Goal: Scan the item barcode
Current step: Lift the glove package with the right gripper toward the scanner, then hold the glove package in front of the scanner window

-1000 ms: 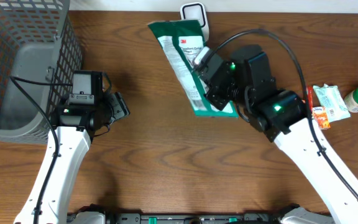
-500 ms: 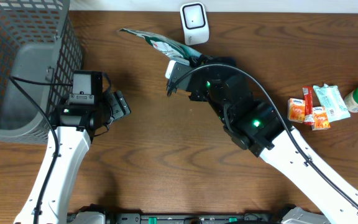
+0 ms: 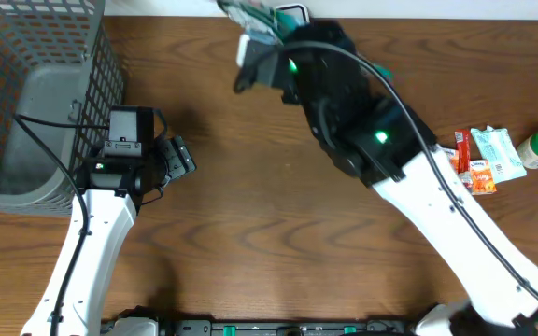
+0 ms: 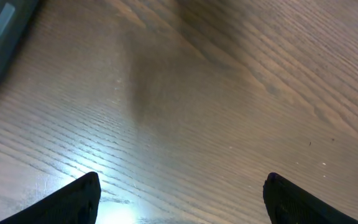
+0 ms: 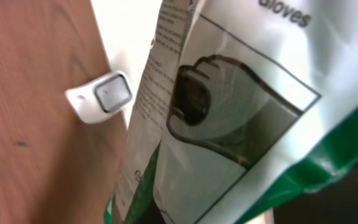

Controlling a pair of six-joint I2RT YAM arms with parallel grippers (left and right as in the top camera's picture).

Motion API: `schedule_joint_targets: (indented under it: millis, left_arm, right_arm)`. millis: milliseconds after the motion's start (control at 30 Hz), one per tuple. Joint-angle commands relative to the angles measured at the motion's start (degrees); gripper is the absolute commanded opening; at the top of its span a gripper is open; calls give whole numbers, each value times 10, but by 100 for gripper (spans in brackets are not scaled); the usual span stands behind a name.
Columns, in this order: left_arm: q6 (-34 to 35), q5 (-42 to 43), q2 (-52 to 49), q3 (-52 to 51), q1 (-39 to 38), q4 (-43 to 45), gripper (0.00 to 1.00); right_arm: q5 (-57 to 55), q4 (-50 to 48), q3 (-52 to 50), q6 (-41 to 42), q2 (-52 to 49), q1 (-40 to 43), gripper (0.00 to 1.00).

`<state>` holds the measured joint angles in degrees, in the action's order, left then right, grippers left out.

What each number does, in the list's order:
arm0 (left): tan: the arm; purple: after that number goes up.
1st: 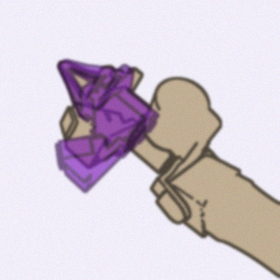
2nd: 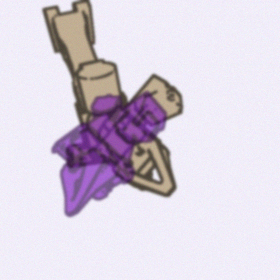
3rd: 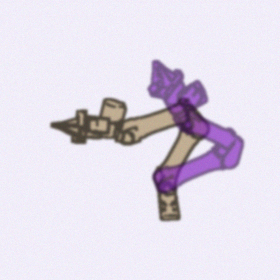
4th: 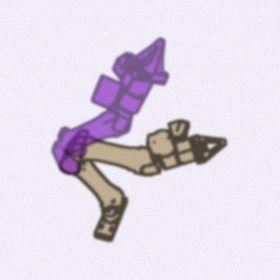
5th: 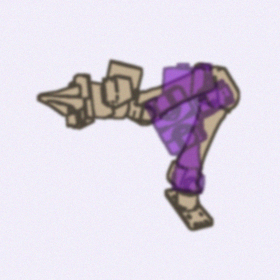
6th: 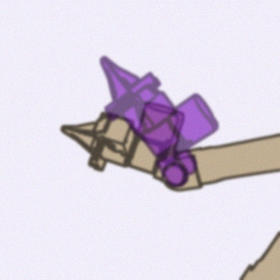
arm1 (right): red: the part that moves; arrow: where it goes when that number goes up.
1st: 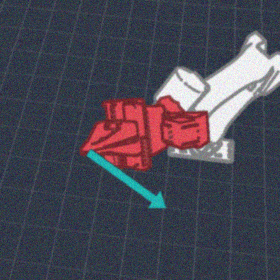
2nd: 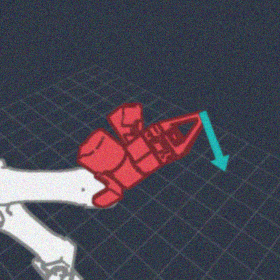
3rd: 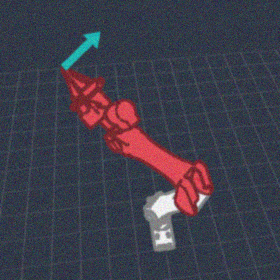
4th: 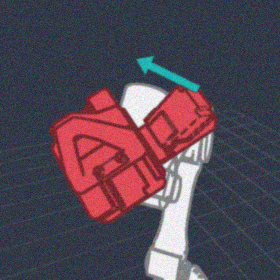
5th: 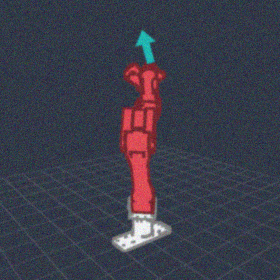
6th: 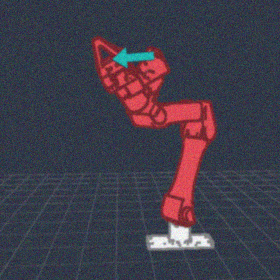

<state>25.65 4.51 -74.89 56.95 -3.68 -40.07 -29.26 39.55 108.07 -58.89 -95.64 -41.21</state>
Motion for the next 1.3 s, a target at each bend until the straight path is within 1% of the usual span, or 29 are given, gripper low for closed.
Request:
schedule_joint_targets:
  millis: [0, 167, 267, 400, 600, 733, 833, 1000, 1133, 1267]
  left_arm:
    - [0, -7, -3, -4, 2, 0, 84]
    - [0, -7, -3, -4, 2, 0, 85]
    - [0, -7, -3, -4, 2, 0, 85]
    - [0, -7, -3, -4, 2, 0, 85]
    - [0, -7, -3, -4, 2, 0, 85]
    - [0, -7, -3, -4, 2, 0, 85]
    - [0, -7, -3, -4, 2, 0, 85]
    - [0, -7, -3, -4, 2, 0, 85]
    - [0, -7, -3, -4, 2, 0, 85]
    - [0, -7, -3, -4, 2, 0, 85]
  right_arm:
    - [-73, 7, 52, -50, -64, -4, 1]
    - [-108, -17, 70, -100, -136, -5, 1]
    - [-139, -60, 70, -131, -178, -3, 1]
    - [-163, -165, 70, -186, -231, 0, 1]
    - [-163, -322, 70, -283, -303, 4, 1]
    - [-163, -398, 70, -353, -343, 9, 1]
    - [-159, -431, 70, -393, -371, 17, 1]
    - [-120, -475, 70, -401, -413, 39, 1]
    - [-86, -541, 70, -400, -444, 54, 1]
    - [-43, -552, 70, -400, -461, 62, 1]
